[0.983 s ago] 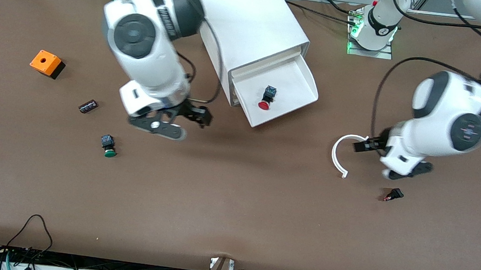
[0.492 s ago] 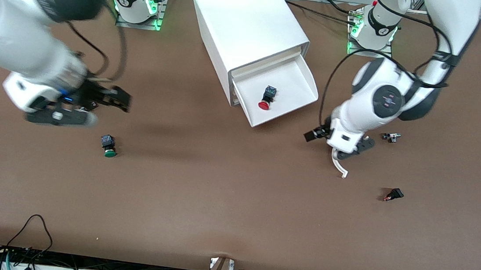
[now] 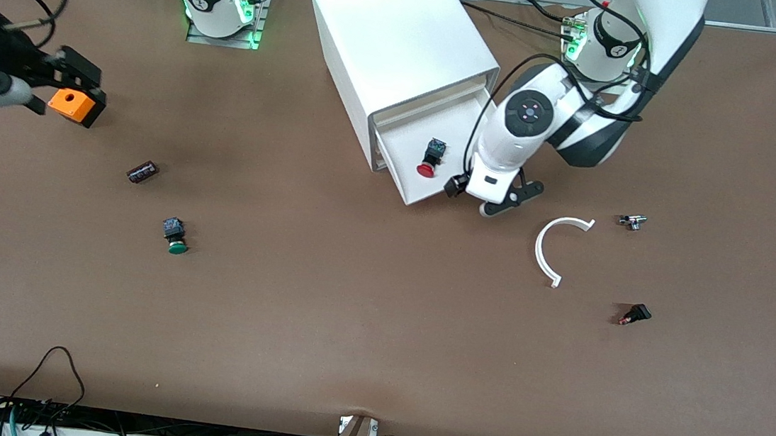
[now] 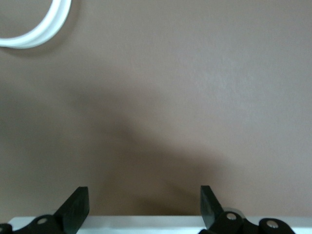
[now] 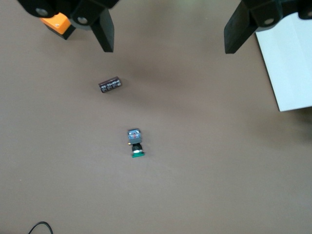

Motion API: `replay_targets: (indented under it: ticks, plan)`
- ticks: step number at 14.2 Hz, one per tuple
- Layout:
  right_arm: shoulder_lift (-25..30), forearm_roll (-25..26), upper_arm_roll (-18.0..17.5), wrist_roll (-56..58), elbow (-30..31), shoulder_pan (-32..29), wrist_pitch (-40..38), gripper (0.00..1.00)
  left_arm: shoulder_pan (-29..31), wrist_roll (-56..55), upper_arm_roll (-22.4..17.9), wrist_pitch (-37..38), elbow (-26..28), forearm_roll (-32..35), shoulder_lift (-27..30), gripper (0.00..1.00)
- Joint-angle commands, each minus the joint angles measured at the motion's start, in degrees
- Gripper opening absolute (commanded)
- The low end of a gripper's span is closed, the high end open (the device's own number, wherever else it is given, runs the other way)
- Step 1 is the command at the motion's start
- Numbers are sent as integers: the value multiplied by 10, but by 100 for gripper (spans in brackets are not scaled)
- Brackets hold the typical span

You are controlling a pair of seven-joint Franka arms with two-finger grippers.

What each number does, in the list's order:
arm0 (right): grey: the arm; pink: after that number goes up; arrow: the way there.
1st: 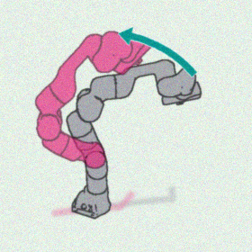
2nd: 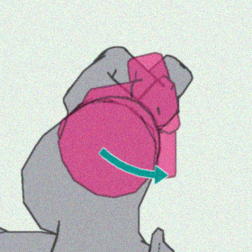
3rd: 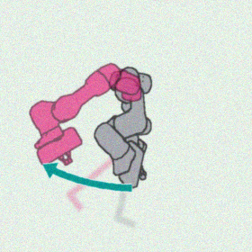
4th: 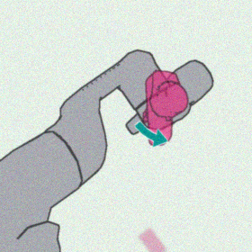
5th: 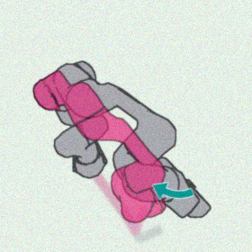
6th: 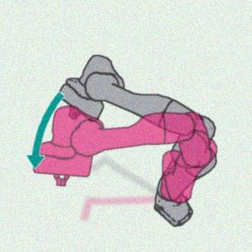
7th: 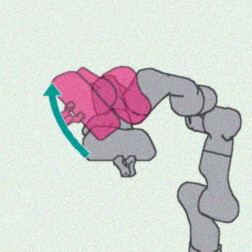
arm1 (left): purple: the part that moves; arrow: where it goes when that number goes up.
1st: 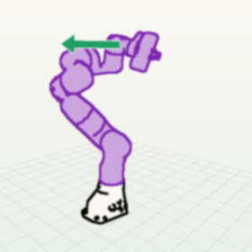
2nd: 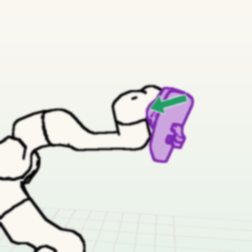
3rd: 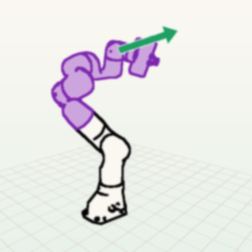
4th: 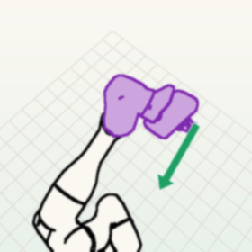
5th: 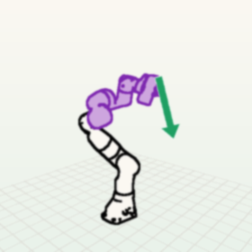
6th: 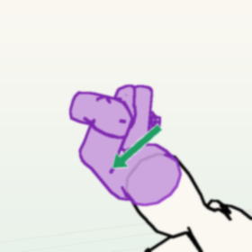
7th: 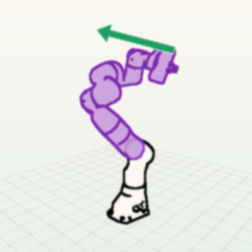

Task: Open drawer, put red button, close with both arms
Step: 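Push the drawer shut with the left gripper while the right gripper withdraws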

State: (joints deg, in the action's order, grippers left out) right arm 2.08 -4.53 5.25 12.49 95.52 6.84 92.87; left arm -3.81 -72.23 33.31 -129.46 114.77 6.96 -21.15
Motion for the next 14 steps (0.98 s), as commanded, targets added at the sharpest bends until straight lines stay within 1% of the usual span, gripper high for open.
replay_targets:
  ticks: [1, 5, 8, 11, 14]
  plan:
    - [10, 7, -33, 17, 20, -31, 17, 100, -19, -34, 9, -8, 9, 16, -6, 100]
    - [6, 35, -34, 11, 15, -26, 16, 100, -22, -60, 47, -19, 22, 15, -12, 100]
    - [-8, 54, -35, 7, -1, -24, 13, 100, -22, -57, 70, -24, 22, 15, -41, 100]
    - [-16, 54, -34, 10, -16, -24, 14, 100, -26, -57, 85, -37, 21, 16, -52, 100]
    - [-19, 53, -34, 11, -24, -24, 12, 100, -46, -60, 86, -37, 19, 15, -51, 100]
